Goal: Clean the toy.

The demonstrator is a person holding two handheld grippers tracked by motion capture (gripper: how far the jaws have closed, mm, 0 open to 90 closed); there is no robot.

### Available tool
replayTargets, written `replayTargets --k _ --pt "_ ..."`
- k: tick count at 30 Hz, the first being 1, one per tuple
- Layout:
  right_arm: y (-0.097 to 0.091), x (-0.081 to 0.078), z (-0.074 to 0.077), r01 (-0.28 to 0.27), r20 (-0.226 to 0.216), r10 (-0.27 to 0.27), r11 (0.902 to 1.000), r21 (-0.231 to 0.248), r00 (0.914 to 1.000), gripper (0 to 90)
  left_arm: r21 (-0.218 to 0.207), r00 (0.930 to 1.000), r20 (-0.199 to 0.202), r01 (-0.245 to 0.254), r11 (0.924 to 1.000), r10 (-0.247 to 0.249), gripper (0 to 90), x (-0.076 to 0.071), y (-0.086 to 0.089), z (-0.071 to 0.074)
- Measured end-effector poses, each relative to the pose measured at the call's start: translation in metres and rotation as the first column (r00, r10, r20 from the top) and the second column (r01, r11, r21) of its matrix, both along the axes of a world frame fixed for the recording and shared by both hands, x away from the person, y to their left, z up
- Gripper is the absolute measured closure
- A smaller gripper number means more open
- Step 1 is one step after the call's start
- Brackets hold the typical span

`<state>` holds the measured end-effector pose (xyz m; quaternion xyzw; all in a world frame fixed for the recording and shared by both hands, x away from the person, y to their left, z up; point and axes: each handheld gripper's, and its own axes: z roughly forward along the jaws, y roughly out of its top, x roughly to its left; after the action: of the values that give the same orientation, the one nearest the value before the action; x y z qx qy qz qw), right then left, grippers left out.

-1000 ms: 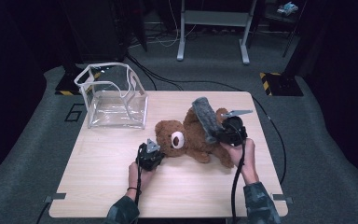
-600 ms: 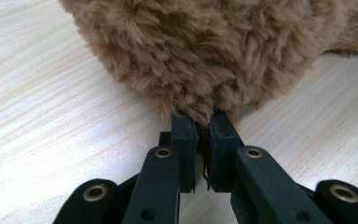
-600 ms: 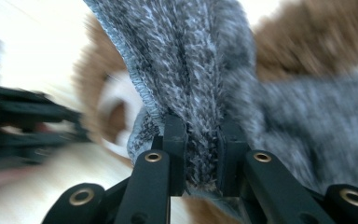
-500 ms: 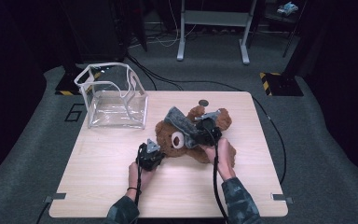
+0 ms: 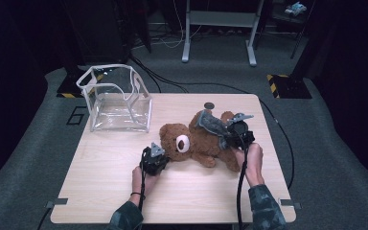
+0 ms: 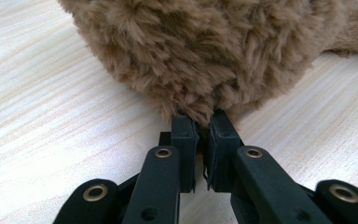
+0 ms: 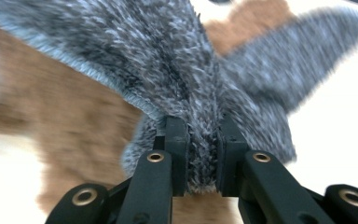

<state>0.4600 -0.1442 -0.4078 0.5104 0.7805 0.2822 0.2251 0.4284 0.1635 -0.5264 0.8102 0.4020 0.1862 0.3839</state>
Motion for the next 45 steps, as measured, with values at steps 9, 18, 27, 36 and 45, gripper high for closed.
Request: replayTargets --k 9,18,27,36,45 --pt "0.079 -0.008 -0.008 -0.219 -0.009 0.22 0.9751 0.033 0.9755 78.7 -0.008 1.0 0.001 -0.006 1.0 0.006 83.5 -0.001 -0.001 -0.001" --pt "0.036 -0.008 -0.022 -0.132 -0.017 0.133 0.9892 0.063 0.9909 79.4 0.0 1.0 0.0 0.001 1.0 -0.001 83.5 0.0 0.0 0.0" --pt "-0.01 -0.004 -0.039 -0.001 -0.046 0.004 0.9977 0.068 0.9989 79.3 -0.006 1.0 0.004 0.003 1.0 -0.003 83.6 0.0 -0.001 0.0" --pt "-0.028 0.006 -0.049 0.076 -0.079 -0.076 0.9971 0.005 0.994 79.2 -0.004 1.0 0.003 0.004 1.0 -0.004 83.6 0.0 -0.001 0.0" --pt "-0.033 0.01 -0.026 0.078 -0.015 -0.077 0.9926 0.093 0.9969 79.1 -0.006 1.0 0.004 0.003 1.0 -0.003 83.6 0.0 -0.001 0.0"
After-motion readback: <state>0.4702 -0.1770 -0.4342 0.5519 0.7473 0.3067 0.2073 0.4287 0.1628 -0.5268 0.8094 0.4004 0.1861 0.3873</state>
